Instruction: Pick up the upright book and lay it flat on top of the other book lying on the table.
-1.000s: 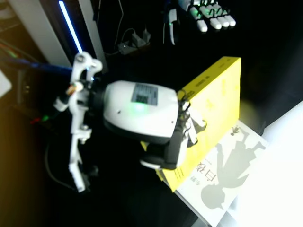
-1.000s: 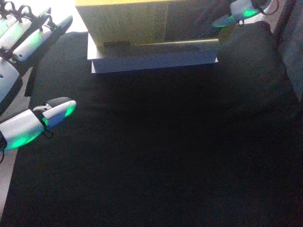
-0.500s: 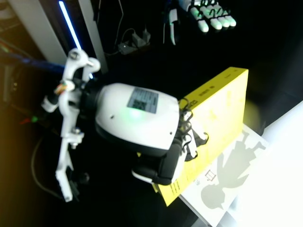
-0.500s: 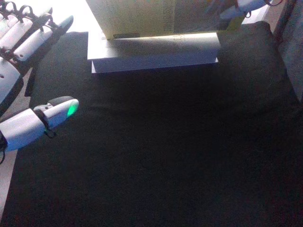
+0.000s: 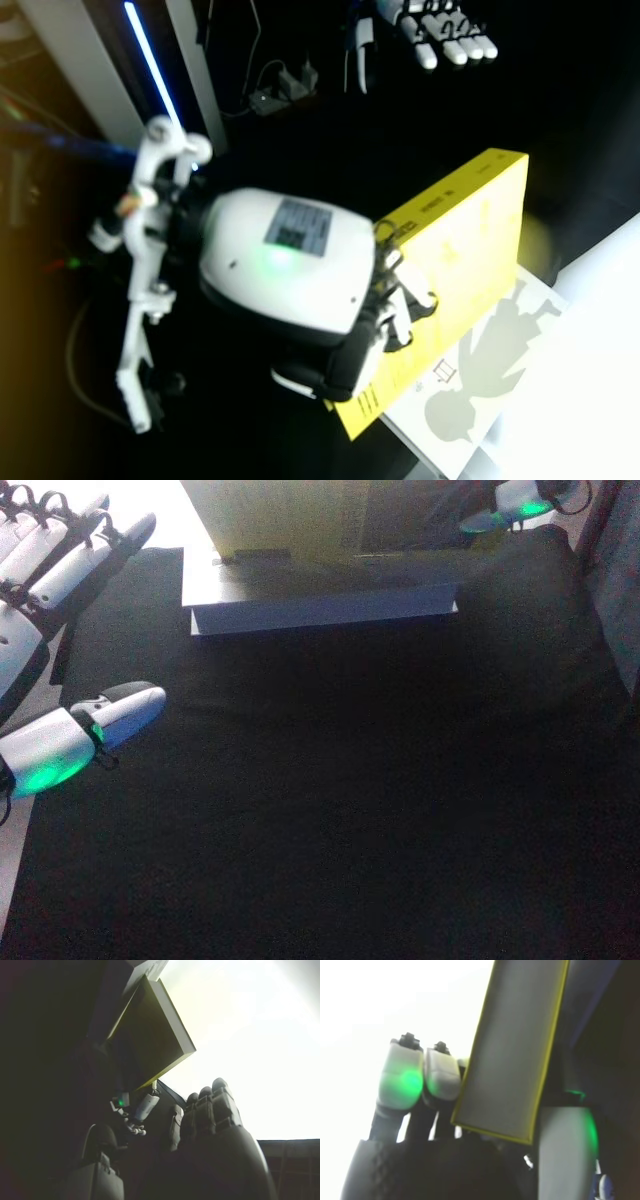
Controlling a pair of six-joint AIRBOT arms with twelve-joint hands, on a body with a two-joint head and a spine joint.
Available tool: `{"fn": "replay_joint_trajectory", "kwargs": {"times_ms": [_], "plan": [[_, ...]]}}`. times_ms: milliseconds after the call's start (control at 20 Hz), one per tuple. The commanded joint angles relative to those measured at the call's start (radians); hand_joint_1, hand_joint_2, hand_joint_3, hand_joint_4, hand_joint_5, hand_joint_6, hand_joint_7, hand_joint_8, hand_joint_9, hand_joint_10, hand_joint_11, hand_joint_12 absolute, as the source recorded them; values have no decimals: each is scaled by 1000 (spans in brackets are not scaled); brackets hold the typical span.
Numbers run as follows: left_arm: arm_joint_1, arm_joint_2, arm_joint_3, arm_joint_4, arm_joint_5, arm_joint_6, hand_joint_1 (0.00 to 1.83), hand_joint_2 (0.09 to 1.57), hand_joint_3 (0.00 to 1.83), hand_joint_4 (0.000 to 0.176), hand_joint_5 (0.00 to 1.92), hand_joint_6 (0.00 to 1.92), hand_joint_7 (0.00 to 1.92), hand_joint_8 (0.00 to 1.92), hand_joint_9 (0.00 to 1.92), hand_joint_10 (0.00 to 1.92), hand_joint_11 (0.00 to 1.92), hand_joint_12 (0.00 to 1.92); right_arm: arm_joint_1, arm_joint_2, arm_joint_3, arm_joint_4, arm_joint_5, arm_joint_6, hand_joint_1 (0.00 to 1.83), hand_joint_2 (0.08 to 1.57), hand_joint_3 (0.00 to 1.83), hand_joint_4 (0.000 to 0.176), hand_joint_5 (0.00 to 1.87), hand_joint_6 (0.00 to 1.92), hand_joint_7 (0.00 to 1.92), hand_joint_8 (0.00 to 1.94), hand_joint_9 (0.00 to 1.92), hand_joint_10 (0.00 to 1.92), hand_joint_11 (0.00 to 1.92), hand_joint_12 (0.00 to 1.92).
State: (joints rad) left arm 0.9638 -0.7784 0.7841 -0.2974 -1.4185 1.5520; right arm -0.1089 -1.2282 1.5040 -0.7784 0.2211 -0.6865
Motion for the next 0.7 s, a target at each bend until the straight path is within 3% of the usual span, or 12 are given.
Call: {"fn": "replay_joint_trajectory", "kwargs": {"times_ms": [0,100,200,250,300,400,450,500,650], "plan": [[-7,2,4,13,-132,-2,305,1233,0,105,0,0,0,0,0,0,0,0,-19,-6,-2,-15,12,-14,1204,1429,0,0,945,1910,1389,1941,1558,1921,1615,1921],[-6,2,4,12,-131,-2,299,1240,3,88,0,0,0,0,0,0,0,0,-55,-18,-1,-15,12,-14,1329,1389,0,0,1165,1921,1435,1941,1590,1921,1670,1921],[-6,1,4,11,-130,-2,277,1232,0,90,0,0,0,0,0,0,0,0,-88,-30,3,-16,12,-14,1331,1322,0,10,1317,1921,1540,1941,1665,1921,1749,1921],[-6,0,4,10,-129,-2,276,1233,0,98,0,0,0,0,0,0,0,0,-101,-36,9,-16,10,-14,1286,1327,0,41,1320,1921,1559,1941,1674,1921,1759,1921],[-6,0,4,10,-129,-2,297,1250,5,93,0,0,0,0,0,0,0,0,-106,-41,16,-16,6,-13,1321,1299,0,52,1333,1921,1568,1941,1685,1921,1752,1921],[-6,0,4,9,-129,-2,292,1254,5,101,0,0,0,0,0,0,0,0,-107,-45,25,-15,-10,-13,1343,1306,0,66,1362,1921,1582,1941,1687,1921,1756,1921],[-6,0,4,9,-129,-2,293,1258,7,105,0,0,0,0,0,0,0,0,-107,-46,31,-15,-20,-13,1339,1307,0,127,1385,1921,1612,1941,1716,1921,1776,1921],[-6,-1,4,9,-129,-3,305,1255,4,111,0,0,0,0,0,0,0,0,-109,-49,40,-15,-35,-13,1227,1312,0,152,1365,1921,1609,1941,1702,1921,1759,1921],[-6,-1,4,7,-129,-3,287,1248,0,104,0,0,0,0,0,0,0,0,-114,-46,55,-15,-62,-13,1207,1291,0,175,1289,1921,1529,1941,1650,1921,1669,1921]]}}
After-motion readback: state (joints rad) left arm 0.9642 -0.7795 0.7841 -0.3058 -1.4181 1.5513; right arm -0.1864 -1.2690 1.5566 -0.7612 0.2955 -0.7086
